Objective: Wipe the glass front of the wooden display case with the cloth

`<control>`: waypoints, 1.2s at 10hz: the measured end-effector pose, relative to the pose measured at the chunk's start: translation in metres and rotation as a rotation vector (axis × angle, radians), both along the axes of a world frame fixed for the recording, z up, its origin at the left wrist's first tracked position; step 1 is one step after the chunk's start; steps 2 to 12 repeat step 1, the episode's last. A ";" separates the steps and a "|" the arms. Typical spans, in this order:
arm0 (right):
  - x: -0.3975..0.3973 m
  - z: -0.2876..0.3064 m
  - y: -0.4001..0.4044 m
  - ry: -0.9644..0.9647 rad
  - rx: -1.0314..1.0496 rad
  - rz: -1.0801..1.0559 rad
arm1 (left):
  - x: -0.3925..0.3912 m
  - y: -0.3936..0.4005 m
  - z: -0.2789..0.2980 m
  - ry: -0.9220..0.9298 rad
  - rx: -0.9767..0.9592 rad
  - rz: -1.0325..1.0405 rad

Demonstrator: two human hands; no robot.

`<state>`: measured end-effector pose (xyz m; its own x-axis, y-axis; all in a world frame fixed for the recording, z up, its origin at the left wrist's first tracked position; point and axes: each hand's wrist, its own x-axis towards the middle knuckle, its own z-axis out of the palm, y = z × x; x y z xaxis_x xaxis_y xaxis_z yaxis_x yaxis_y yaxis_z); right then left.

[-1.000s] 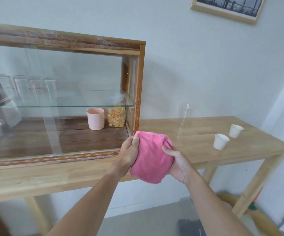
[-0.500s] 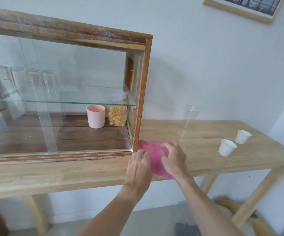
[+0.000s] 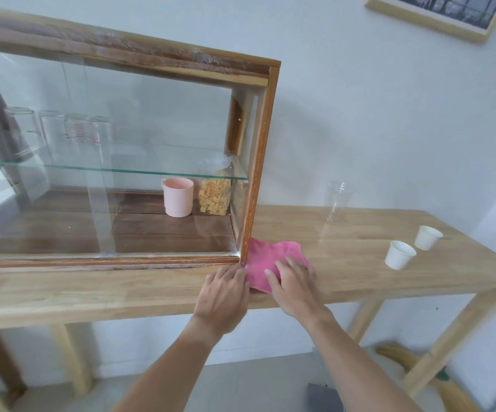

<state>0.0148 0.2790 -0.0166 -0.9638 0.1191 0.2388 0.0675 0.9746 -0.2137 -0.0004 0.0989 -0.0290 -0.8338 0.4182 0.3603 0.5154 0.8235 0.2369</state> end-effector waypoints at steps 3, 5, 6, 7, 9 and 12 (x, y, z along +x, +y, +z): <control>0.002 -0.005 -0.042 0.126 -0.034 0.104 | 0.000 -0.040 -0.003 0.029 0.145 0.080; 0.002 -0.005 -0.042 0.126 -0.034 0.104 | 0.000 -0.040 -0.003 0.029 0.145 0.080; 0.002 -0.005 -0.042 0.126 -0.034 0.104 | 0.000 -0.040 -0.003 0.029 0.145 0.080; 0.002 -0.005 -0.042 0.126 -0.034 0.104 | 0.000 -0.040 -0.003 0.029 0.145 0.080; 0.002 -0.005 -0.042 0.126 -0.034 0.104 | 0.000 -0.040 -0.003 0.029 0.145 0.080; 0.002 -0.005 -0.042 0.126 -0.034 0.104 | 0.000 -0.040 -0.003 0.029 0.145 0.080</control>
